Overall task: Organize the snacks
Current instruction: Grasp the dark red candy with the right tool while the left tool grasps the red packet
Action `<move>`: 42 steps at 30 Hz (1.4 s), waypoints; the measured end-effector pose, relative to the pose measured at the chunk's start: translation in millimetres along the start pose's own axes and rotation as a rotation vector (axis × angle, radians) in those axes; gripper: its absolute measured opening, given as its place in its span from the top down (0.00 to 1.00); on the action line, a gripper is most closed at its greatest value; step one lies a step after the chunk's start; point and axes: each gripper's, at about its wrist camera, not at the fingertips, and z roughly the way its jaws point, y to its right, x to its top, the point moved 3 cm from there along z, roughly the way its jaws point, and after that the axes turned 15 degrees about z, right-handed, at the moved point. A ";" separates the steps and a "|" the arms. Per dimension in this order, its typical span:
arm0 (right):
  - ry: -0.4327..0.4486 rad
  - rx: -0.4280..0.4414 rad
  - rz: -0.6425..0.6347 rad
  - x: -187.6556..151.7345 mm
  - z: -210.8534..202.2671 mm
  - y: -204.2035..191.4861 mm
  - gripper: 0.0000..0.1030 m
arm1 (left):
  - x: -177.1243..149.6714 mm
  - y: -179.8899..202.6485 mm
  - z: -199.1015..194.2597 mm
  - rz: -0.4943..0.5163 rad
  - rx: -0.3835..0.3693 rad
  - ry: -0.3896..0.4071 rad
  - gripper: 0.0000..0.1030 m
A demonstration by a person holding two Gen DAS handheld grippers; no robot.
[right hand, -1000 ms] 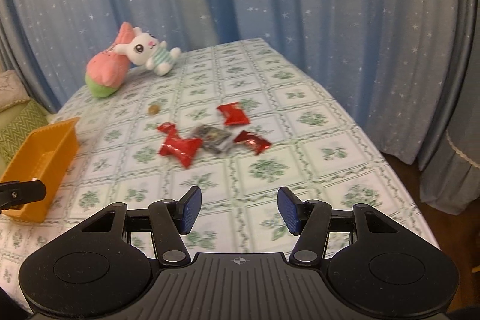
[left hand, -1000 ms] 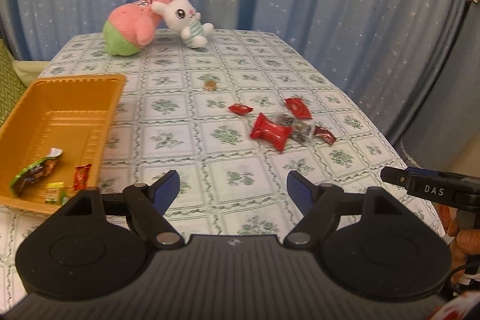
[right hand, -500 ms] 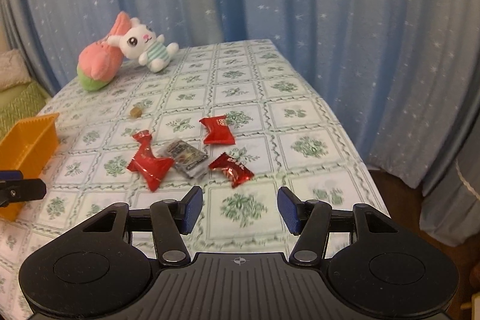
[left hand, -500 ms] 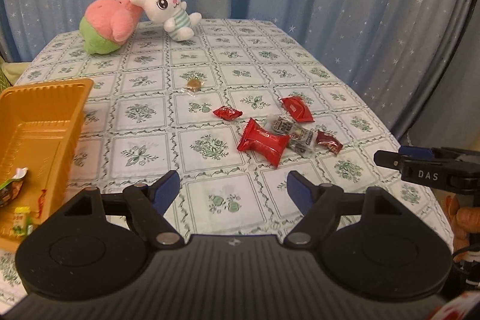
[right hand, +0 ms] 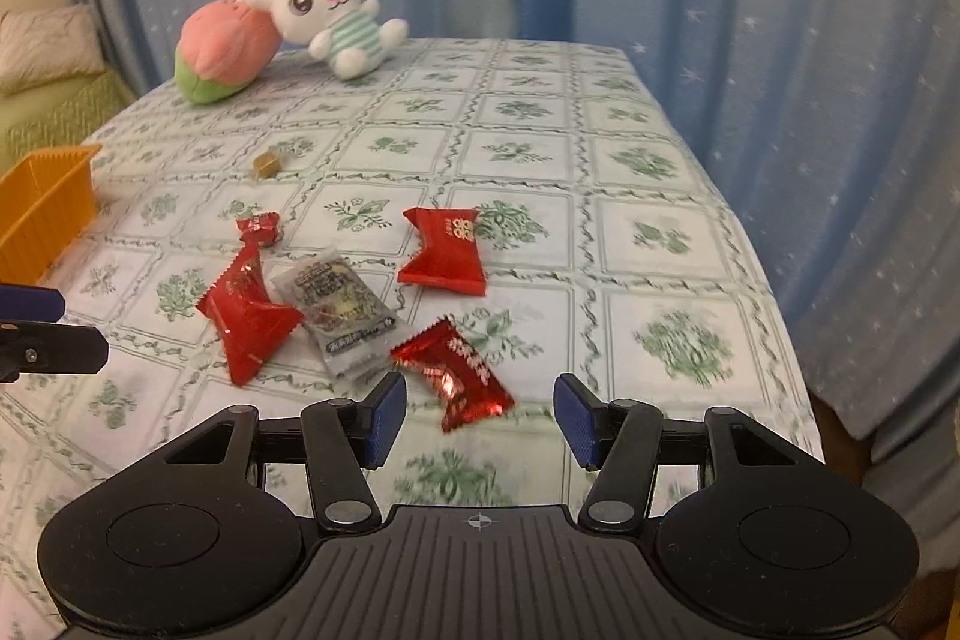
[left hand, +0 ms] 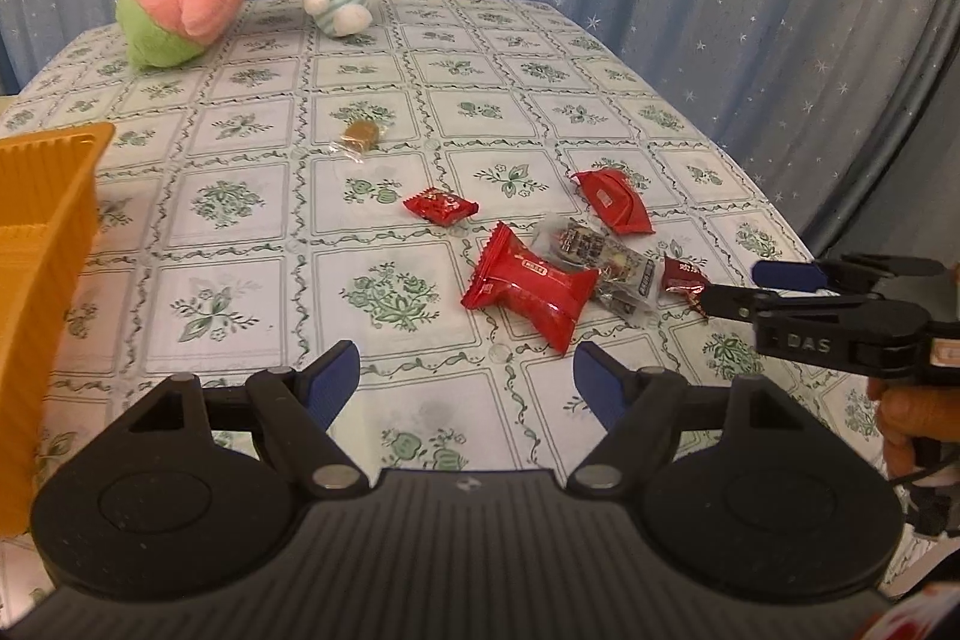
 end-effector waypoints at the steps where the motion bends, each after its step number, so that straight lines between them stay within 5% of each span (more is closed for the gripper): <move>1: -0.005 -0.003 -0.010 0.9 5.8 0.5 0.48 | 0.0 0.1 2.5 0.000 -0.001 -0.002 0.26; 9: -0.019 0.028 -0.007 5.5 29.2 4.2 0.62 | -1.4 -2.3 19.5 -0.018 -0.010 -0.017 0.26; 11: -0.025 0.025 0.014 8.3 29.7 4.9 0.75 | -0.5 -2.3 23.3 -0.025 -0.014 -0.018 0.27; 21: -0.006 0.036 0.117 12.8 14.8 8.6 0.76 | 18.3 7.8 41.2 -0.108 -0.077 0.009 0.45; 30: 0.020 0.021 0.105 12.2 11.4 5.2 0.76 | 22.5 1.1 66.9 -0.356 -0.126 -0.005 0.50; 34: 0.023 0.013 0.126 13.8 10.9 9.7 0.76 | 18.7 -5.8 75.5 -0.473 -0.139 -0.007 0.63; 42: 0.028 0.009 0.130 14.4 9.0 10.7 0.76 | 27.7 -1.3 76.9 -0.343 -0.114 -0.025 0.73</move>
